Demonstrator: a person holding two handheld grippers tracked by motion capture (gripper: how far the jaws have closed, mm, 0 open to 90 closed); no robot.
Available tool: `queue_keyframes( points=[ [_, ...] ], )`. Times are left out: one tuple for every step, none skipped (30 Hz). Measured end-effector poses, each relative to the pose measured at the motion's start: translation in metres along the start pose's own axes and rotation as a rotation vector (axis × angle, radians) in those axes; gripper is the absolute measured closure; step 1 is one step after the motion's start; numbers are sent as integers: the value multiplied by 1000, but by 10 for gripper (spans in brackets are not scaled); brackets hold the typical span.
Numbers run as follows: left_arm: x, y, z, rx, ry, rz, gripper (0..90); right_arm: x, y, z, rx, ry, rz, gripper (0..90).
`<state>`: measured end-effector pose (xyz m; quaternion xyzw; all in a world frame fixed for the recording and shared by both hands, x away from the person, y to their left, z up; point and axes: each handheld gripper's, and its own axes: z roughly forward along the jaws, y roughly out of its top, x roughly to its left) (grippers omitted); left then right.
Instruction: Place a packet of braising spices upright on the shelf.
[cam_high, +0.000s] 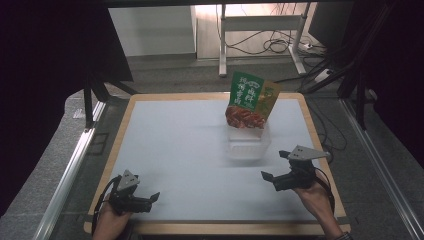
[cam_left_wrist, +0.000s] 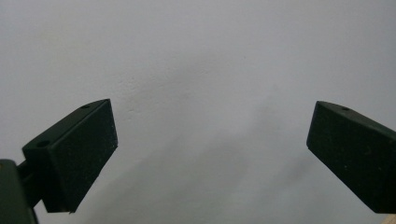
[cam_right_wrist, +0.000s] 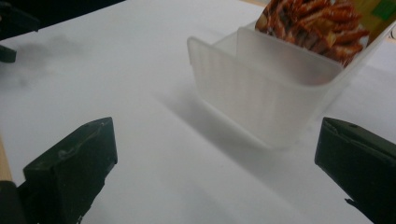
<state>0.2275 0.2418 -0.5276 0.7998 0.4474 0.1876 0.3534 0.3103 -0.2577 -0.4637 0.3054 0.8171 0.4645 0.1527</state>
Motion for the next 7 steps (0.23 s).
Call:
queue_keyframes(
  points=[
    [0,0,0,0,0,1,18,0,-6,0,15,2,5,0],
    [0,0,0,0,0,1,18,0,-9,1,25,-1,10,0],
    [0,0,0,0,0,1,19,0,-12,1,36,-5,11,0],
    [0,0,0,-1,0,3,18,-1,-14,1,47,-7,14,0],
    [-1,0,0,-1,0,3,19,-1,-15,1,53,-9,18,0],
    [-1,0,0,-1,0,3,19,-2,-16,2,54,-9,22,0],
    [-1,1,1,-2,1,3,19,-2,-16,2,54,-9,22,0]
  ],
)
